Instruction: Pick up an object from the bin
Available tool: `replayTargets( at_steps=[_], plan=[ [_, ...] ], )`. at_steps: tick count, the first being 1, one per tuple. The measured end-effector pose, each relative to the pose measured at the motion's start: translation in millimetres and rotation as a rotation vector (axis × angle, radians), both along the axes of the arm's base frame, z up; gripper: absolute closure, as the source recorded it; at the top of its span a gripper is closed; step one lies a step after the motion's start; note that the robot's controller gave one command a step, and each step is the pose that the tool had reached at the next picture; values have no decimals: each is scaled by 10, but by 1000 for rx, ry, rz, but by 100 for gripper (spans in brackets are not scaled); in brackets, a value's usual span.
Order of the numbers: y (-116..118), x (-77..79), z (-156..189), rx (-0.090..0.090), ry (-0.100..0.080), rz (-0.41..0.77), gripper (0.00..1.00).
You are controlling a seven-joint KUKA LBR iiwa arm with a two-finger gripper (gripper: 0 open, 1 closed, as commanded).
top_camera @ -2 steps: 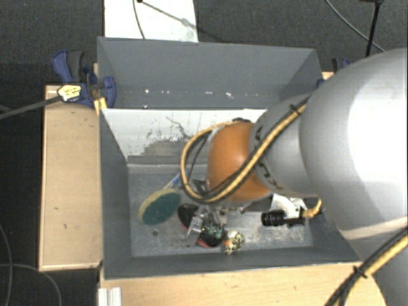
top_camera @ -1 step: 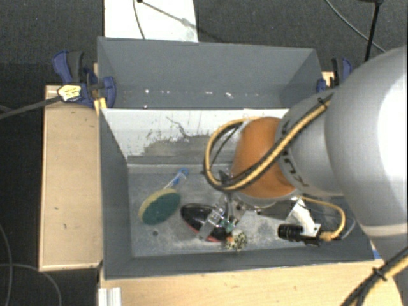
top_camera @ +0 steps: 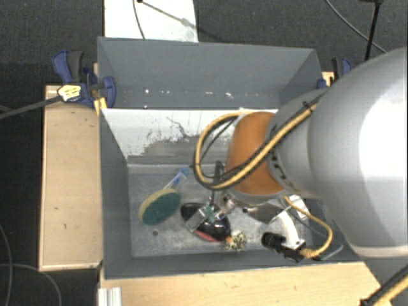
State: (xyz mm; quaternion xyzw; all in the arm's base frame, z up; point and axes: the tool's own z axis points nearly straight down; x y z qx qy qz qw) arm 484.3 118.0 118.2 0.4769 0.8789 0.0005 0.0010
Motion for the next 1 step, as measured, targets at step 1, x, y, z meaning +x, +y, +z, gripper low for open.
replayTargets(
  at_steps=[1],
  plan=[
    [-164, 2, -467, 3, 2, -146, 0]
  ],
)
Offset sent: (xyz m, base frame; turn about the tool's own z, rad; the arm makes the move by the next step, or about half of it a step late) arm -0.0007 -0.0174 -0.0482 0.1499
